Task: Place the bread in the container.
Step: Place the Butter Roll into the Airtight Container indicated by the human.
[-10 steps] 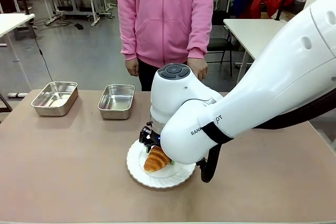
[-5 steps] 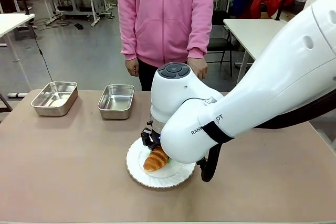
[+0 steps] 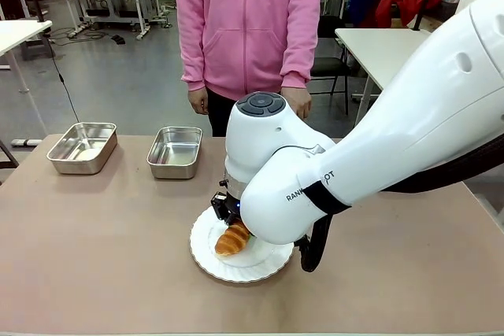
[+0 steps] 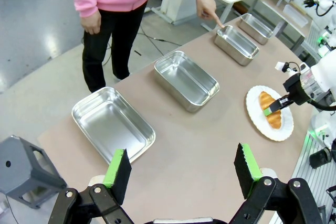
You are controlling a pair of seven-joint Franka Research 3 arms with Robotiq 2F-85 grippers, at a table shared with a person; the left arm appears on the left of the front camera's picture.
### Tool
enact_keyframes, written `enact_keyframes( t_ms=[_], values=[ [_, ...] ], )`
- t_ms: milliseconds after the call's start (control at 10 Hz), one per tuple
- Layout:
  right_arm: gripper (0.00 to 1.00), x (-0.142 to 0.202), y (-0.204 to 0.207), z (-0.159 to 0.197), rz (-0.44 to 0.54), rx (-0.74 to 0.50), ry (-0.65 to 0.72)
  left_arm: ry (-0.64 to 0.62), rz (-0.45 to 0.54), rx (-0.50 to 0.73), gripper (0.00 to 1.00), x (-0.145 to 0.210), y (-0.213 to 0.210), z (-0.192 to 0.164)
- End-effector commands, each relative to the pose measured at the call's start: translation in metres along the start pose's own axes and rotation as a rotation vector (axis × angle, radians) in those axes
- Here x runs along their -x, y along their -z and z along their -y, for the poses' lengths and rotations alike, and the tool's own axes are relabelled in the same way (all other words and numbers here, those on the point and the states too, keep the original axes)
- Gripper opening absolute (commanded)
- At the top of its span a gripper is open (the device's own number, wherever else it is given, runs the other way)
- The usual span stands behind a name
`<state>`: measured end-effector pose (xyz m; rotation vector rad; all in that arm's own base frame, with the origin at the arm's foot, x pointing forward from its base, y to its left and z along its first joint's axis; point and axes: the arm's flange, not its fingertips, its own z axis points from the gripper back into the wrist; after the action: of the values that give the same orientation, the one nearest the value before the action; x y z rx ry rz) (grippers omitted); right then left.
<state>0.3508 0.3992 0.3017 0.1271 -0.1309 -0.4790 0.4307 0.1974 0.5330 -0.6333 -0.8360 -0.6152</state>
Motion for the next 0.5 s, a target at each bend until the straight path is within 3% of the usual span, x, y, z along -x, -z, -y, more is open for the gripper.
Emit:
enact_keyframes(
  t_ms=[0, 400],
  values=[
    [0.41, -0.009, -0.017, 0.003, 0.066, -0.030, -0.050, 0.013, 0.006, 0.006, 1.00, 0.000, -0.002, 0.001],
    [0.41, -0.061, -0.106, 0.009, 0.092, -0.036, -0.208, 0.013, 0.006, 0.006, 1.00, 0.000, -0.002, 0.001]
  ],
)
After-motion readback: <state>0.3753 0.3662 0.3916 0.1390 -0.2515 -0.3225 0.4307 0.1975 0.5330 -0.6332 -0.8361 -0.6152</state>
